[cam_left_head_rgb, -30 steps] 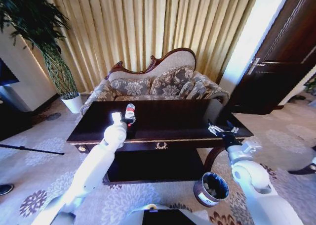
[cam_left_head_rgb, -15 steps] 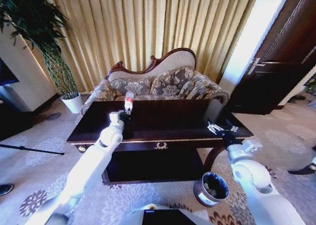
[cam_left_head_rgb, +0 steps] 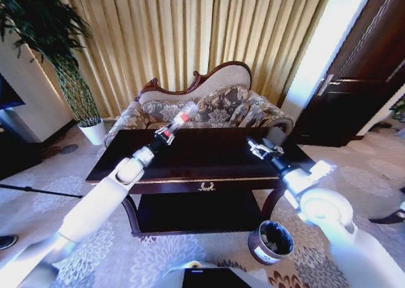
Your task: Move to the front of the table and place the trash on the table into the trash bin.
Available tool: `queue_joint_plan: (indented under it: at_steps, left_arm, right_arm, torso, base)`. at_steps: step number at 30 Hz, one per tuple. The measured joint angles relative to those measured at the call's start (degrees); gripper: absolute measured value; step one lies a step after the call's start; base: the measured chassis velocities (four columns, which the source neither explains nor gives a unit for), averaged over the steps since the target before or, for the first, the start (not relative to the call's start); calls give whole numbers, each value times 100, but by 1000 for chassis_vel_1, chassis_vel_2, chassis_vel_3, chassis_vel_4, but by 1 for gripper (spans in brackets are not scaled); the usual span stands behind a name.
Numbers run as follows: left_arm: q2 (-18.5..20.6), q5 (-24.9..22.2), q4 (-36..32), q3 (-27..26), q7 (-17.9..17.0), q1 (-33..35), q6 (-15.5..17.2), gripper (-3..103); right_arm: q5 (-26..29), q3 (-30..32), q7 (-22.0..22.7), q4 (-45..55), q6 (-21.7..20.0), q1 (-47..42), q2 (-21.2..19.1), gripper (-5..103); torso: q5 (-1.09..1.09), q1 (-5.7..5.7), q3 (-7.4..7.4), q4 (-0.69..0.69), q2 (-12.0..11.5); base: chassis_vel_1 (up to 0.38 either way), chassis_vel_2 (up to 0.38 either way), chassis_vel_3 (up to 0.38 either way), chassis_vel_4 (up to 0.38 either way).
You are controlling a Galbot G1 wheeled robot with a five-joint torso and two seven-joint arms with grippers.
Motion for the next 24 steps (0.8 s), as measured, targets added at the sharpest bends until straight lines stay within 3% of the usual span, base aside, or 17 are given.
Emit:
queue_joint_plan:
  at_steps: [7,24]
  left_arm:
    - [-113,165,2,851,30,-592,-59,21]
    - [-285,140,-183,2292,91,-1648,-4,21]
  right_arm:
    - [29,-465,-2,-207,-7,437,23,100]
    - [33,-718,-24,-484,-7,919,123,100]
  torso:
    - [0,1,1,2,-1]
    - [0,1,0,1,0]
  base:
    - [0,0,0,0]
    - [0,0,0,0]
